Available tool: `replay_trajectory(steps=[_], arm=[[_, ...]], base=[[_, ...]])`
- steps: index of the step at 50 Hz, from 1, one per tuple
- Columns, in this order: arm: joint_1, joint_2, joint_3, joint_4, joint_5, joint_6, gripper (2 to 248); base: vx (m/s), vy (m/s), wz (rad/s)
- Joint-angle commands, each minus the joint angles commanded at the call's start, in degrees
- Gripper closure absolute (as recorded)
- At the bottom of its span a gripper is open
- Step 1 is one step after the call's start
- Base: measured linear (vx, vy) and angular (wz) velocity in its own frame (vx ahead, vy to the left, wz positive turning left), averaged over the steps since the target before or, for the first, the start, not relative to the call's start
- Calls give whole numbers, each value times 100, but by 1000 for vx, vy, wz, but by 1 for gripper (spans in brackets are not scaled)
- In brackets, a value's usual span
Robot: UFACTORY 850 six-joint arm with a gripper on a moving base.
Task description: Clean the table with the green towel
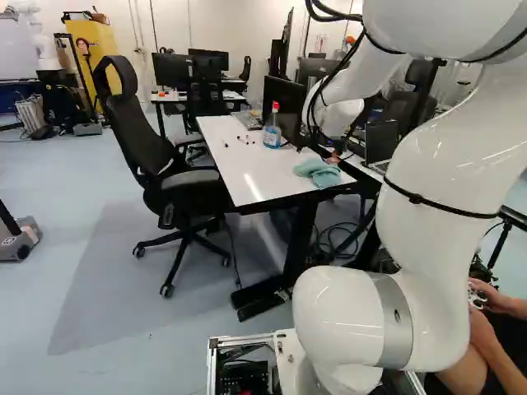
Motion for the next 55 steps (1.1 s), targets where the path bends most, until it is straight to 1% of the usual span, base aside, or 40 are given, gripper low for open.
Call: replay_trajectory(steps=[16,41,55], arm=[[240,398,785,0,829,0,3],[680,1127,2221,0,2346,0,3],[887,1470,2897,0,3061,0,3]], base=[[0,0,0],[0,0,0],[0,0,0]])
